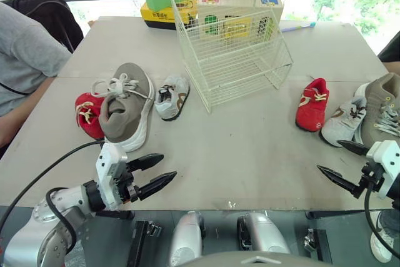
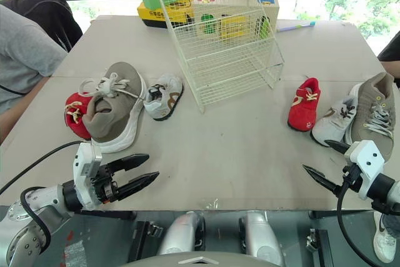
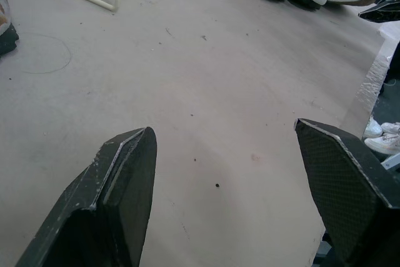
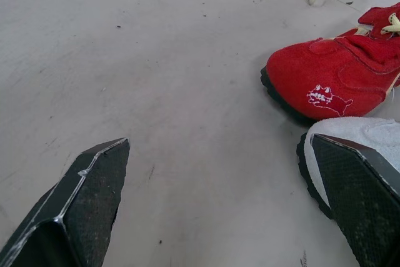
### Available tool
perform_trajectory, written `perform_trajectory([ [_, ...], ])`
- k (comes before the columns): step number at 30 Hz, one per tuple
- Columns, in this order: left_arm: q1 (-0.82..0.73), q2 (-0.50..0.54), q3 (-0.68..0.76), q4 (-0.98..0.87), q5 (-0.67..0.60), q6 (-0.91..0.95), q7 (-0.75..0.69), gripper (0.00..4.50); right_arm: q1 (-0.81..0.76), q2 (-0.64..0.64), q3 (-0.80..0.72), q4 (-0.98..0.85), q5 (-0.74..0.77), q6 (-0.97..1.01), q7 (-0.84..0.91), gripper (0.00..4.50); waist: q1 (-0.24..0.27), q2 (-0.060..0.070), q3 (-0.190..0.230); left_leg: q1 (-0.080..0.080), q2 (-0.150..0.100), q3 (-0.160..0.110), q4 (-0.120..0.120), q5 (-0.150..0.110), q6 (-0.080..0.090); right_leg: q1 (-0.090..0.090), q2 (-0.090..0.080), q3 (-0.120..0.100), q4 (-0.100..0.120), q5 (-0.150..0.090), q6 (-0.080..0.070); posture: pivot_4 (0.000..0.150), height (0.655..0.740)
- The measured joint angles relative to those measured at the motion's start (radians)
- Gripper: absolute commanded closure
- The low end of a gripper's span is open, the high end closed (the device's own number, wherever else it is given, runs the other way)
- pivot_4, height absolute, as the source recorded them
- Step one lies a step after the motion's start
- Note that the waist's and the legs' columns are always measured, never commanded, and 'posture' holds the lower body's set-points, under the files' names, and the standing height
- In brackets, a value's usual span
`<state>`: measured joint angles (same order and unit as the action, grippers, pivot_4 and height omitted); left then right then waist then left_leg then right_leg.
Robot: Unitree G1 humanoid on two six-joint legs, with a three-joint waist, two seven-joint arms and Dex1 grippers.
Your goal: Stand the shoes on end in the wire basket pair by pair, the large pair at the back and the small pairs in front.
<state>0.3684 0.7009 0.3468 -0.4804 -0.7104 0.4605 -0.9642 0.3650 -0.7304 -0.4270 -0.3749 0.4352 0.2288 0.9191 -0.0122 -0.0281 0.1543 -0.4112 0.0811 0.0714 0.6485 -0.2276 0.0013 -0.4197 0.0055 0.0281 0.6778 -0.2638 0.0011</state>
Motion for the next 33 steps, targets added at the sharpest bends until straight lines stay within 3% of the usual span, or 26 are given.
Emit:
perform_trajectory([
  [3,-0.014,-0.022,0.000,-0.001,-0.017,0.004,0.015,0.68,-0.043,0.000,0.011,0.000,0.010,0.028,-0.016,0.00,-0.002,0.000,0.000,0.001,0.000,0.000,0.000,0.000,0.000,0.000,0.000,0.001,0.000,0.000,0.000,0.150,0.7400],
  [6,-0.086,-0.085,-0.018,-0.053,-0.105,0.026,0.065,0.68,-0.232,-0.034,0.085,-0.038,0.040,0.146,-0.068,0.00,-0.010,0.001,0.002,0.001,0.000,0.001,0.002,0.000,0.000,0.000,0.000,0.004,0.001,0.001,0.001,0.150,0.7400],
  [9,-0.089,-0.097,-0.044,-0.142,-0.157,0.039,0.100,0.68,-0.529,-0.102,0.204,-0.027,0.049,0.270,-0.077,0.00,-0.014,0.001,0.002,0.002,-0.001,0.001,0.001,0.000,0.000,0.001,0.003,0.004,0.001,0.001,0.001,0.150,0.7400],
  [10,-0.090,-0.099,-0.046,-0.144,-0.158,0.039,0.102,0.68,-0.543,-0.104,0.209,-0.024,0.049,0.274,-0.076,0.00,-0.013,0.001,0.002,0.002,-0.001,0.001,0.000,0.000,0.000,0.000,0.004,0.004,0.001,0.001,0.001,0.150,0.7400],
  [12,-0.082,-0.109,-0.041,-0.164,-0.180,0.039,0.121,0.09,-0.672,-0.113,0.287,0.039,0.038,0.304,-0.051,0.00,-0.009,0.000,0.002,0.000,-0.001,0.001,0.000,0.000,0.000,0.000,0.008,0.003,0.000,0.003,0.003,0.150,0.7400],
  [16,-0.092,-0.129,-0.060,-0.257,-0.195,0.032,0.190,0.04,-1.010,-0.102,0.490,0.330,-0.117,0.265,0.015,0.00,-0.001,0.002,0.003,-0.003,-0.001,0.003,0.000,0.000,0.001,-0.004,0.009,0.006,0.000,0.005,0.000,0.150,0.7400],
  [21,-0.127,-0.164,-0.080,-0.339,-0.192,0.014,0.314,0.04,-1.484,0.029,0.709,0.941,-0.350,0.002,0.174,0.00,-0.008,0.004,0.005,-0.002,-0.001,0.005,0.000,0.000,0.001,-0.005,0.010,0.008,0.001,0.006,-0.001,0.150,0.7400],
  [26,-0.101,-0.166,-0.085,-0.352,-0.168,0.003,0.341,0.04,-1.656,0.121,0.796,1.322,-0.496,-0.260,0.252,0.00,-0.001,0.004,0.005,-0.003,-0.001,0.007,0.000,0.000,0.001,-0.005,0.009,0.008,0.000,0.005,-0.001,0.150,0.7400],
  [29,-0.048,-0.181,-0.085,-0.360,-0.153,-0.020,0.349,0.00,-1.734,0.184,0.870,1.536,-0.619,-0.388,0.255,1.31,-0.007,0.004,0.005,-0.004,-0.001,0.007,0.000,-0.001,0.002,-0.008,0.008,0.012,0.001,0.006,-0.001,0.150,0.7400],
  [33,0.012,-0.192,-0.083,-0.362,-0.128,-0.058,0.349,0.00,-1.786,0.209,0.889,1.645,-0.704,-0.487,0.212,3.15,-0.007,0.004,0.005,-0.004,-0.001,0.008,0.000,-0.001,0.002,-0.009,0.008,0.013,0.002,0.005,-0.001,0.150,0.7400],
])
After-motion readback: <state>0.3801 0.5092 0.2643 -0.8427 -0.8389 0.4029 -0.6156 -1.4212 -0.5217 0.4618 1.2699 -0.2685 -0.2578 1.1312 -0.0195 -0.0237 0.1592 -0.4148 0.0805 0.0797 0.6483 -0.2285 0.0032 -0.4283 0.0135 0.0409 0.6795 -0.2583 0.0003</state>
